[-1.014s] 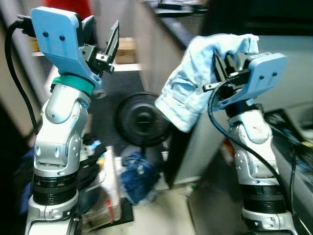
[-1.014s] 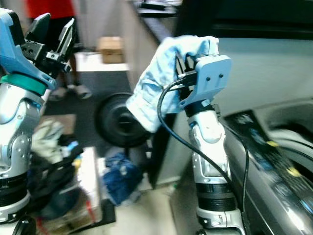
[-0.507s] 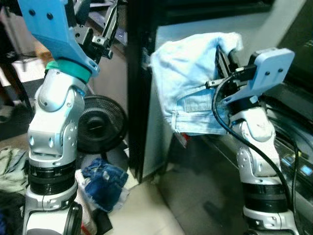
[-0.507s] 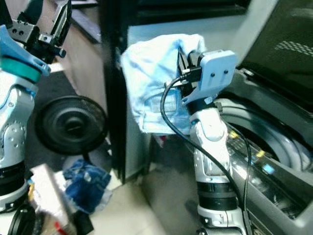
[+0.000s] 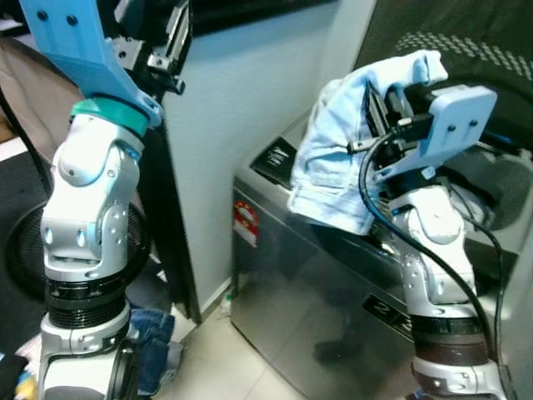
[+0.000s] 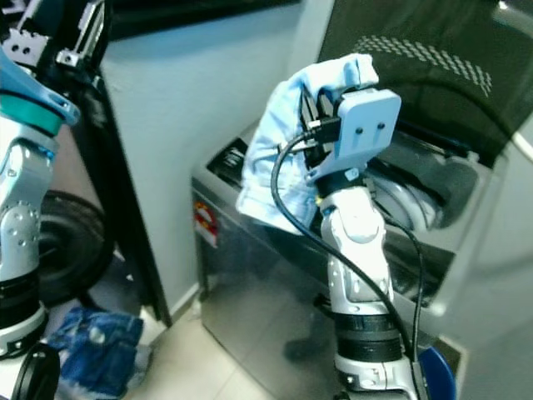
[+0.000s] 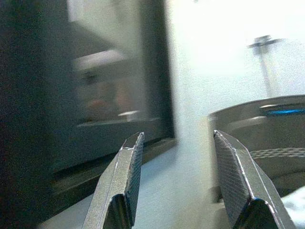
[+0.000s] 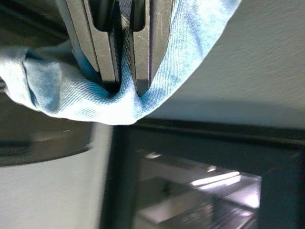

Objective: Clothes washing

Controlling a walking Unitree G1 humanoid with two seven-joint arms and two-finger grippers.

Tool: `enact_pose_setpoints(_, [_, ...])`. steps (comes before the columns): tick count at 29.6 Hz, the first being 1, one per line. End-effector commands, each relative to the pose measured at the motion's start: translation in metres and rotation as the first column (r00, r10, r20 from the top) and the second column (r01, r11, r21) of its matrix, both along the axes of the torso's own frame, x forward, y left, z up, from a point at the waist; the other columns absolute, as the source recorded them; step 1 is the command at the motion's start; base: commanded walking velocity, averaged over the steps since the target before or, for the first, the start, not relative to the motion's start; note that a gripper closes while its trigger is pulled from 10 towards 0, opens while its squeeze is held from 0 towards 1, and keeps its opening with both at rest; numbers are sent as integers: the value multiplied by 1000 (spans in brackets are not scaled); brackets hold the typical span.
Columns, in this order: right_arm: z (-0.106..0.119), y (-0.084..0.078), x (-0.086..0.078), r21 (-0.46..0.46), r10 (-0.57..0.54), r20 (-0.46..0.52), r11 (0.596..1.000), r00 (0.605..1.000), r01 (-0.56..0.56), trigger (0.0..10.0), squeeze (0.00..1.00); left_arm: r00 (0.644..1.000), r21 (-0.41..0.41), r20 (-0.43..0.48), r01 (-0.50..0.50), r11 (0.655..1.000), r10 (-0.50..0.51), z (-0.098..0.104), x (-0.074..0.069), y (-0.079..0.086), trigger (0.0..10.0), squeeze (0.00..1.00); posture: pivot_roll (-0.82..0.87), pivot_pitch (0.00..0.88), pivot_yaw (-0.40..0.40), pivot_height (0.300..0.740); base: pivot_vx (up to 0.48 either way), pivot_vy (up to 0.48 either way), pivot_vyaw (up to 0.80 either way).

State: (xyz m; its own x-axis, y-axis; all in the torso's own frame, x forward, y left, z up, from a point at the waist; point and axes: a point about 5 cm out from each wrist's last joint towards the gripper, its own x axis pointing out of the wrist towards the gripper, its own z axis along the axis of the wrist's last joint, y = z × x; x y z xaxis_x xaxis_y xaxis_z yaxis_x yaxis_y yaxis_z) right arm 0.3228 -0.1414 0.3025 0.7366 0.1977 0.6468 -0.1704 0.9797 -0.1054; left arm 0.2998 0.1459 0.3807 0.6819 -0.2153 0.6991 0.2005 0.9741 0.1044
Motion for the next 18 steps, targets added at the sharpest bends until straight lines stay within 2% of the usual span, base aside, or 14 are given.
enact_pose_setpoints(1, [9,0,-5,21,7,48,1000,999,-8,10000,0,1000,1,-2,-7,1000,7,-1,-1,2,10000,0,75,0,5,740,0,0,-800])
enact_pose_setpoints(18, [10,2,-3,43,23,41,999,999,-25,10000,0,1000,-17,-19,-21,1000,21,-5,3,3,10000,0,77,0,2,740,0,0,-800])
